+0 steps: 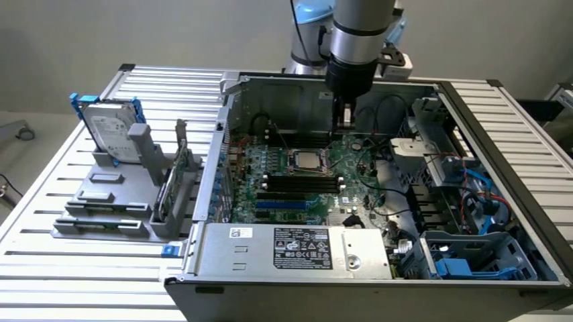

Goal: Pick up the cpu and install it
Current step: 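Close the cpu cover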

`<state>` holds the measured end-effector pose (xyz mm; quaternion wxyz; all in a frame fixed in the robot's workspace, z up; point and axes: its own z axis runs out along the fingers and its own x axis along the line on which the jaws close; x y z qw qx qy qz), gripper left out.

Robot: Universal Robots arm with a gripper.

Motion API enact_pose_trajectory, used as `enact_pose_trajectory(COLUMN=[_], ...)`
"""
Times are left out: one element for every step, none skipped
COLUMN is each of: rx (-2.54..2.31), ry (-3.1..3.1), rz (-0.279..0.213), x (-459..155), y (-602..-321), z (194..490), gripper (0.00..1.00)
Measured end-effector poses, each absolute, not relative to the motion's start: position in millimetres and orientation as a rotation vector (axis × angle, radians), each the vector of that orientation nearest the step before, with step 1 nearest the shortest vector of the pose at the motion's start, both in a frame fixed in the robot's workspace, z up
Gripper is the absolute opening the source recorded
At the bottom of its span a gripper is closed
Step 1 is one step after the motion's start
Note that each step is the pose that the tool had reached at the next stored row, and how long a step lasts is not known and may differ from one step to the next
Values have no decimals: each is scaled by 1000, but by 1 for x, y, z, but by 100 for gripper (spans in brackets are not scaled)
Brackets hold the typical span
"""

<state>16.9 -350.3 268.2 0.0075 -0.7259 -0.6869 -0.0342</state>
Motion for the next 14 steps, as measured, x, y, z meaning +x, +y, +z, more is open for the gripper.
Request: enact_pose_trajectory(rx=[-2270,-2270,-2270,-2270,-2270,-2270,-2270,-2269,-2269,-2269,-2269,-2269,-2269,-2269], ry=[-2148,-2148,-2148,-2148,-2148,-2148,-2148,-2148,-2148,-2148,-2148,-2148,-2148,-2148], rz=[-107,-107,-107,-107,-107,-106,-106,-106,-106,-106,-106,-106,-106,-106], x=[21,25,29,33,37,40,42,44,46,48,50,51,52,53], y=[-350,-350,-350,-350,-350,-350,-350,-349,-349,-349,-349,-349,-349,-349], z=[269,269,269,269,269,269,269,269,269,269,268,267,266,264], gripper=[11,11,11,11,11,11,11,11,11,11,11,11,11,11])
